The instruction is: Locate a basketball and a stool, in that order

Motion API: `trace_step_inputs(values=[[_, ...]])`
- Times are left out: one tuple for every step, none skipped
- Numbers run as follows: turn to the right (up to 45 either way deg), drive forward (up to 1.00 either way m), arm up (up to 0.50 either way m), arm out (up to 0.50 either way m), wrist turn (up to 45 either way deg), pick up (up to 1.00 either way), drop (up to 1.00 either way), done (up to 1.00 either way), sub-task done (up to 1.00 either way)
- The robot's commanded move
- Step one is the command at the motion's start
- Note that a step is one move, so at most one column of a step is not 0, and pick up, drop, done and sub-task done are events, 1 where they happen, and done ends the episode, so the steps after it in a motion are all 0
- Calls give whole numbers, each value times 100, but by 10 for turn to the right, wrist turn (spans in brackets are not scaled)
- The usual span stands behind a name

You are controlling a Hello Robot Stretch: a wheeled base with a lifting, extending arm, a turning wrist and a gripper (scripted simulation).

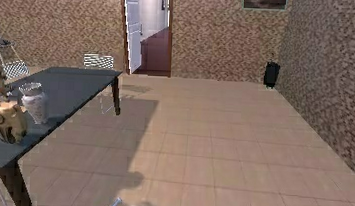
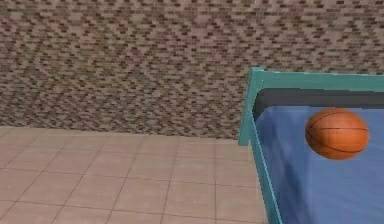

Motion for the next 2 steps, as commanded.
trace_step_inputs(values=[[0,100,0,0,0,0,0,0,0],[0,20,0,0,0,0,0,0,0]])
